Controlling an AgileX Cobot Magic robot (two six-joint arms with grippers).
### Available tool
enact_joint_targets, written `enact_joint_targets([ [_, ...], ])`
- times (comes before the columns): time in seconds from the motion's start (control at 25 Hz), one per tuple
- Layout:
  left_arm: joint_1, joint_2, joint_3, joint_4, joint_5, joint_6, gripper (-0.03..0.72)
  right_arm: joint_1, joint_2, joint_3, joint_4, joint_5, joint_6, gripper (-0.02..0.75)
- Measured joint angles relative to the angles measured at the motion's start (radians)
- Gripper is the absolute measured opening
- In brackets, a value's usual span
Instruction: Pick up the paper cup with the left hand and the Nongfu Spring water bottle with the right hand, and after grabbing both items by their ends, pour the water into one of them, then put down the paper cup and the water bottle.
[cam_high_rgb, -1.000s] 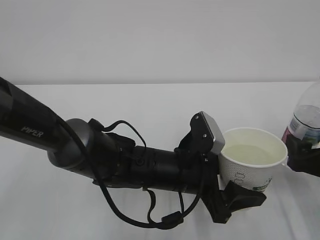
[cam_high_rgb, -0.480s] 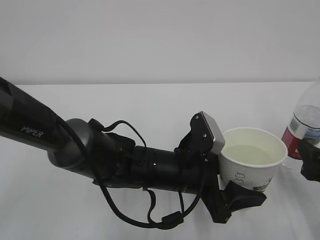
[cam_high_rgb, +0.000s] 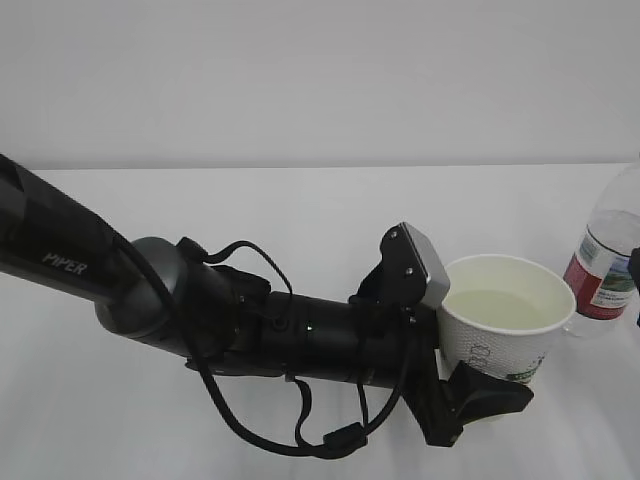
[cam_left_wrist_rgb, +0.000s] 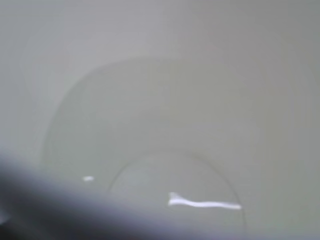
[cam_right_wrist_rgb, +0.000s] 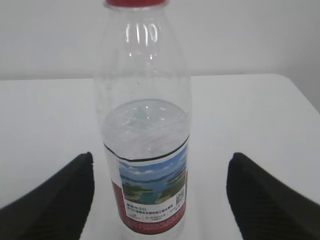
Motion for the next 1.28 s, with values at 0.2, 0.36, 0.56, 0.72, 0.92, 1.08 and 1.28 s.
enact_joint_targets([
  [0.2,0.0,0.0,0.0,0.0,0.0,0.0,0.512,0.0,-0.132,-0.009,0.015,0.163,-0.025,0.627],
  [0.36,0.0,0.0,0.0,0.0,-0.006,0.0,0.512,0.0,-0.222,-0.039,0.016,0.304,-0.04,0.627],
  [0.56,0.0,-0.012,0.0,0.0,-0.008,0.0,0.512,0.0,-0.323,-0.108,0.017,0.473,-0.072,0.626],
  [0.72,0.0,-0.021,0.0,0.0,-0.009,0.0,0.512,0.0,-0.397,-0.155,0.046,0.519,-0.082,0.62],
  [0.92,0.0,-0.041,0.0,0.0,-0.002,0.0,0.512,0.0,-0.459,-0.214,0.058,0.649,-0.116,0.614],
  [1.08,0.009,-0.06,0.0,-0.011,0.0,0.0,0.512,0.0,-0.493,-0.25,0.06,0.713,-0.12,0.61],
  [1.28,0.043,-0.087,0.0,-0.026,0.002,0.0,0.512,0.0,-0.52,-0.265,0.06,0.729,-0.122,0.61],
])
